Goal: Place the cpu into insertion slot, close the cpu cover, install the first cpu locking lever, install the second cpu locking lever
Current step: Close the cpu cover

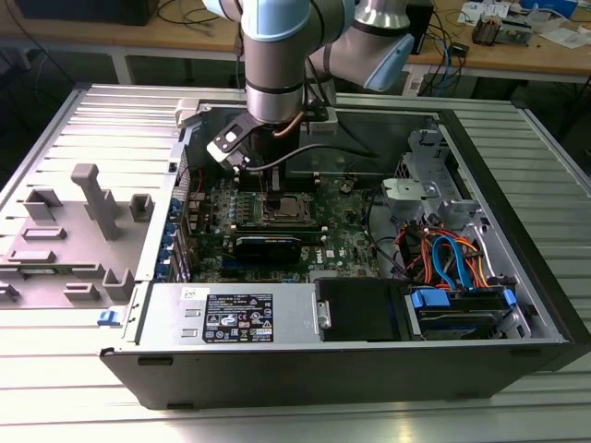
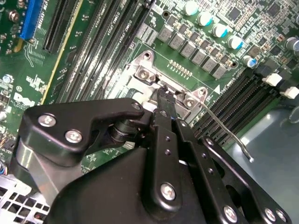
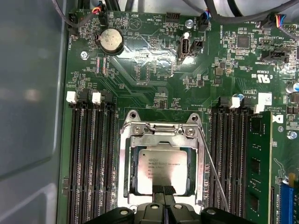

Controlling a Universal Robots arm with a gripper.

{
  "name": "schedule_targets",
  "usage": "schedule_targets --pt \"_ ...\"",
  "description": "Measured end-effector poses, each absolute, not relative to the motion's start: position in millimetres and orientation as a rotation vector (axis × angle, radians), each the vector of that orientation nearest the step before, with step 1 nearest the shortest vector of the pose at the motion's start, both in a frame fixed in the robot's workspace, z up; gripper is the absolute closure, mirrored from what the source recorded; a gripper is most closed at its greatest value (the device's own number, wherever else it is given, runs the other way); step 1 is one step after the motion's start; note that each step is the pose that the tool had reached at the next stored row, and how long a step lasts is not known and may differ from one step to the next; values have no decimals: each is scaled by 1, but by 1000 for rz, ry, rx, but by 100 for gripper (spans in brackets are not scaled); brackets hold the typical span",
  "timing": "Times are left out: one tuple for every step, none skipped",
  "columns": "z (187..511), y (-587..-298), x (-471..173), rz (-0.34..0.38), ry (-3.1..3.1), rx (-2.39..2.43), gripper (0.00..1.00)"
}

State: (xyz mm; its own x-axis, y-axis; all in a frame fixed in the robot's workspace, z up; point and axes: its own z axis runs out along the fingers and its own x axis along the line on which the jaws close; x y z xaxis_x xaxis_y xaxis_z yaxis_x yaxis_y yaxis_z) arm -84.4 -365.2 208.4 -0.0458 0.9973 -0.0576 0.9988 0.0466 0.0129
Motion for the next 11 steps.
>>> schedule_targets --pt "211 -365 -84 -47 2235 2134 89" --pt "212 -365 -84 -47 2235 2134 89" --pt "212 -365 -84 -47 2235 2134 89" --pt "212 -365 -81 -47 2235 2134 89" --pt "211 -365 -74 -47 2235 2134 89" --pt "211 -365 -69 -47 2235 2134 89" --pt "211 -365 -65 -47 2235 2134 89" --pt "211 -365 -60 -47 2235 2134 89" --pt "211 -365 -60 -47 2235 2134 89" --pt "211 -365 -60 -47 2235 2134 89" --pt "211 -365 -60 -47 2235 2134 89"
